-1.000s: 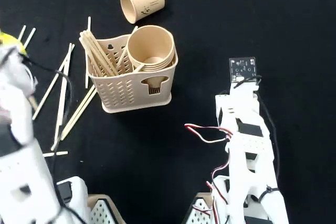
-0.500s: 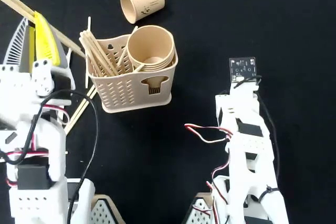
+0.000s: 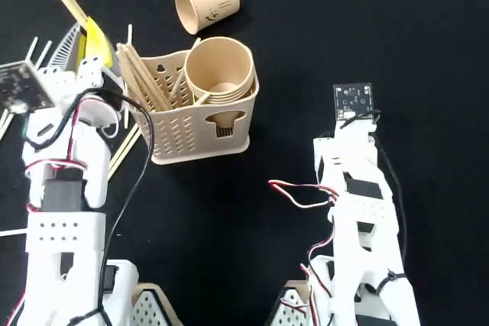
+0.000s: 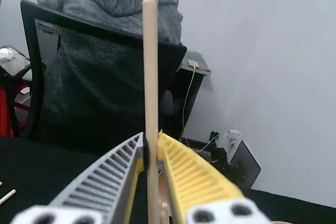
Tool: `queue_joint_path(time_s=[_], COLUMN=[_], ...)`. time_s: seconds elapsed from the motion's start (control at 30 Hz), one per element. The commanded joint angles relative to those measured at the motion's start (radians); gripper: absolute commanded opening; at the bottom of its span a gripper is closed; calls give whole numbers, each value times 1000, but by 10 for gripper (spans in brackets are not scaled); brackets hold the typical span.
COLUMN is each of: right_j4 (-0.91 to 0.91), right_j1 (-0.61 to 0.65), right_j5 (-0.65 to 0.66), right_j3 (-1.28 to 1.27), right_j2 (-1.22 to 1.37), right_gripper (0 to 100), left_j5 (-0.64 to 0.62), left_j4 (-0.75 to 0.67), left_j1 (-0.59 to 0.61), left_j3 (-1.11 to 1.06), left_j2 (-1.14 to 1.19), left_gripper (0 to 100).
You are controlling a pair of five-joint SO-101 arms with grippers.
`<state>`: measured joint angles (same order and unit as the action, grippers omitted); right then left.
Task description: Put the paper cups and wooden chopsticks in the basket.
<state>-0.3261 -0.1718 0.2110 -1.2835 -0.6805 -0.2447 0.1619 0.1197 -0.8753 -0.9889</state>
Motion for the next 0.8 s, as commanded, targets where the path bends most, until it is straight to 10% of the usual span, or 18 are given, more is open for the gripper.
queue_joint_path(time_s=[0.0,0.4,0.77], right_j4=[20,20,20], right_j1=[12,11,11], right_j5=[12,12,14], right_j3=[10,10,7], right_j2=[-31,-31,-31], right_gripper=[13,13,13], left_j5=[-3,9,187], left_j4=[-11,249,856], left_j1=[-12,1,329], left_j3=[2,-13,294], left_j2=[14,-66,-48], left_gripper=[30,153,173])
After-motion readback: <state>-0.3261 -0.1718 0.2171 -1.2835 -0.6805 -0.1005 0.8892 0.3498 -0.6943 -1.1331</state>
